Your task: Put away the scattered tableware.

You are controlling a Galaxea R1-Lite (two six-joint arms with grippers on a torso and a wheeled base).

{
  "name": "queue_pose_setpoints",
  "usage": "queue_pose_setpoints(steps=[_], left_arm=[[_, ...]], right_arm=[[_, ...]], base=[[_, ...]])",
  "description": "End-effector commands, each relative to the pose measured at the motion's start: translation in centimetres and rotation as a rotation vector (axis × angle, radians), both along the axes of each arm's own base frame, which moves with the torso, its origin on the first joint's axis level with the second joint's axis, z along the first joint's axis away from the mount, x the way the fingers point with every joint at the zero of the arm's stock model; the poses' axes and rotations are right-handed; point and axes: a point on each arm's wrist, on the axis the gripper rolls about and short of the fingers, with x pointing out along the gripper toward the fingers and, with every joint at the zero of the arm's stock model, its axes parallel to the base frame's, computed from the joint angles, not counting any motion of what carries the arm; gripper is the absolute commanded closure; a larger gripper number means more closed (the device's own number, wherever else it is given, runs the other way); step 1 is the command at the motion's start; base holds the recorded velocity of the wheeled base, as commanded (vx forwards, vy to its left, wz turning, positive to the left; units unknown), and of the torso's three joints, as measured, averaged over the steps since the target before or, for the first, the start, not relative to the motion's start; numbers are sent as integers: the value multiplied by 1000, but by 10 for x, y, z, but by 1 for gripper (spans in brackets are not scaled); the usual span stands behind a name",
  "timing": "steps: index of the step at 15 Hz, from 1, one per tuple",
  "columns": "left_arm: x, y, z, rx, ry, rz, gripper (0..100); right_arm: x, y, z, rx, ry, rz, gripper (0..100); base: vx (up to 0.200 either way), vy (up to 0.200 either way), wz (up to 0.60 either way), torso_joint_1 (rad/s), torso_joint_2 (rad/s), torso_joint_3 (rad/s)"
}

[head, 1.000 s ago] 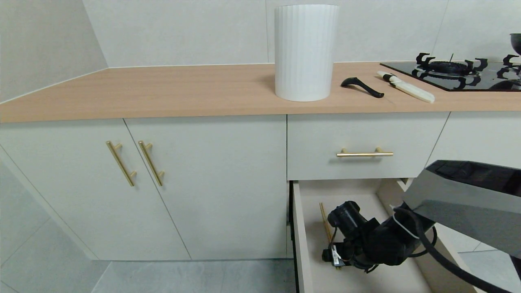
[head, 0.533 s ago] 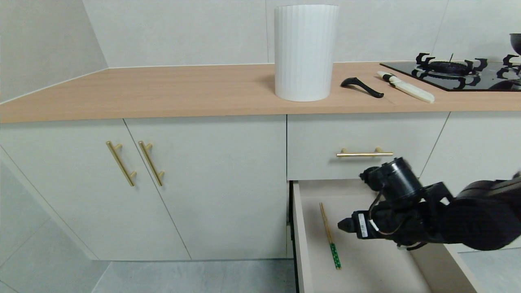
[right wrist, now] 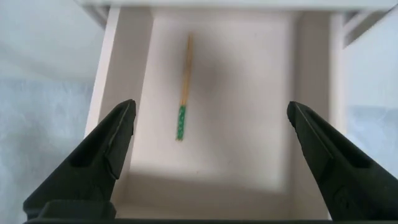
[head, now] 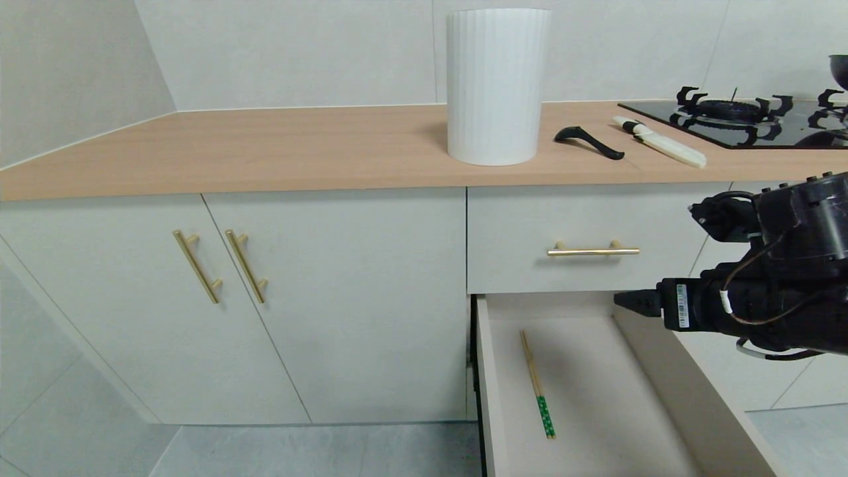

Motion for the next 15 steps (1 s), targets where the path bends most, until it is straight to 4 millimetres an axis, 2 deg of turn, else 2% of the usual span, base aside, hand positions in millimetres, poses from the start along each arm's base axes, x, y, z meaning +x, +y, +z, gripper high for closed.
queue_pose_setpoints(steps=[1, 4, 8, 15], left_arm=[[0, 0, 0, 0, 2, 0, 0], [0, 0, 0, 0, 2, 0, 0], [0, 0, 0, 0, 2, 0, 0], [0, 0, 0, 0, 2, 0, 0]], right_arm=[[-3, -3, 5, 9, -20, -5, 0], [-3, -3, 4, 8, -17, -5, 0], [-2, -3, 3, 5, -11, -7, 0], [-2, -2, 2, 5, -10, -5, 0]], base=[[0, 0, 0, 0, 0, 0], [0, 0, 0, 0, 0, 0], [0, 0, 0, 67, -228, -242], [0, 0, 0, 146, -484, -302]])
